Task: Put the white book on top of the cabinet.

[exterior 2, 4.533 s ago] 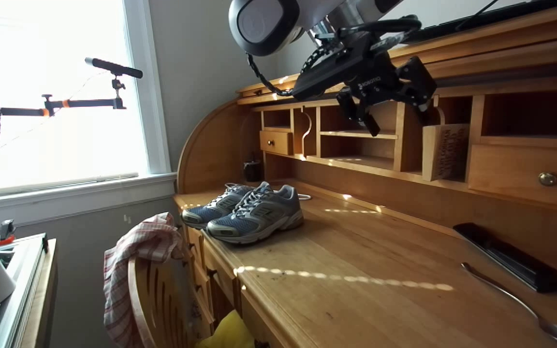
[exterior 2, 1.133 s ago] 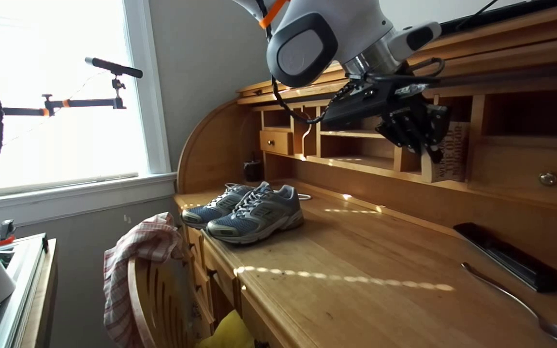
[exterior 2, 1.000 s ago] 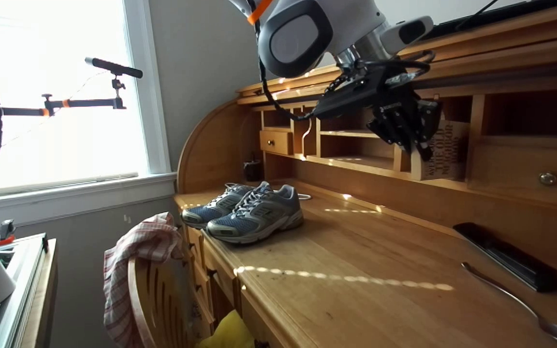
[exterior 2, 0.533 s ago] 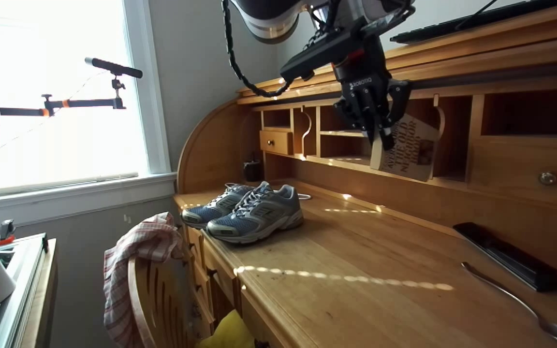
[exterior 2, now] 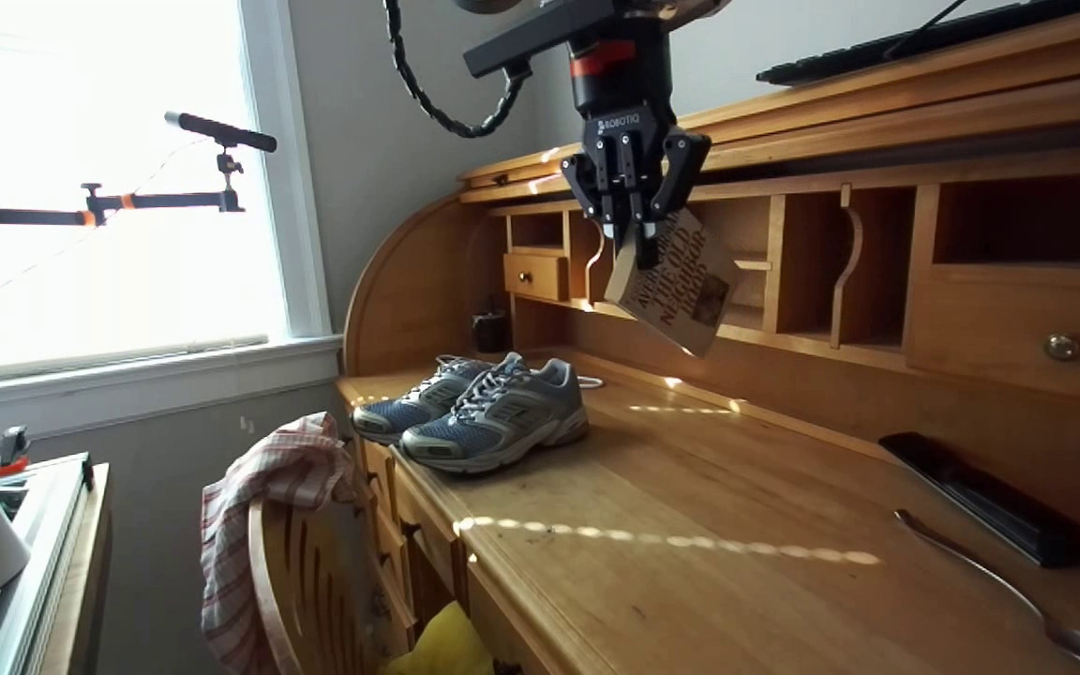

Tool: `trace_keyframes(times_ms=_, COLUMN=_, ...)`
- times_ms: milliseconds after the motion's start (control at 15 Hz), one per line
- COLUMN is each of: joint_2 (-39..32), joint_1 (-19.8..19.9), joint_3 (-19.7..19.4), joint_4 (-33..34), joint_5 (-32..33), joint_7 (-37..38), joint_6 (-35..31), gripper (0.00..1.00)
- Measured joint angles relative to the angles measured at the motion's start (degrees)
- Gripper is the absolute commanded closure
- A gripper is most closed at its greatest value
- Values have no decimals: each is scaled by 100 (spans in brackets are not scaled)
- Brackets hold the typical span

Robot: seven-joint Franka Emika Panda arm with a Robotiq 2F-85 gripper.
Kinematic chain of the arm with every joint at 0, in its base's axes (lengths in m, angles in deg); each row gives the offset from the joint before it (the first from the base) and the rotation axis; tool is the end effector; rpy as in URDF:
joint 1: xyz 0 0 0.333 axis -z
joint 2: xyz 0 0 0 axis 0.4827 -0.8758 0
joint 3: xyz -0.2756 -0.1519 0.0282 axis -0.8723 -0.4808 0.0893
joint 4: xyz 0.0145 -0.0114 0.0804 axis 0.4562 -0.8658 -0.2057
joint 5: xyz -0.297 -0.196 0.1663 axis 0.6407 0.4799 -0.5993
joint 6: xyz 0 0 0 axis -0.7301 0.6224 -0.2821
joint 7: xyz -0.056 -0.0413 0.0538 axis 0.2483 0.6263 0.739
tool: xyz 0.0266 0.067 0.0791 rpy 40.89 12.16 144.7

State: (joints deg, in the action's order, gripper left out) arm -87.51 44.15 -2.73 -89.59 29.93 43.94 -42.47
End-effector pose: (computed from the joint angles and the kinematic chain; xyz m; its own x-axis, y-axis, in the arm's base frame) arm 0.4862 -0.2765 0.3987 0.9850 0.1083 0.1342 0.1063 -0.9941 0.0217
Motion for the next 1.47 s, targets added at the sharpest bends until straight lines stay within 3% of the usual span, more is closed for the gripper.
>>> trace_keyframes(times_ms=733, joint_2=1025, joint_1=-99, joint_3=3, joint_4=23, joint_5=28, joint_7=-1378, joint_6=2206, gripper=95)
trace_keyframes(times_ms=1467, joint_2=1648, joint_1=-482, joint_3=5, joint_4=267, joint_5=-33, joint_7=-1984, joint_6=2514, gripper=95)
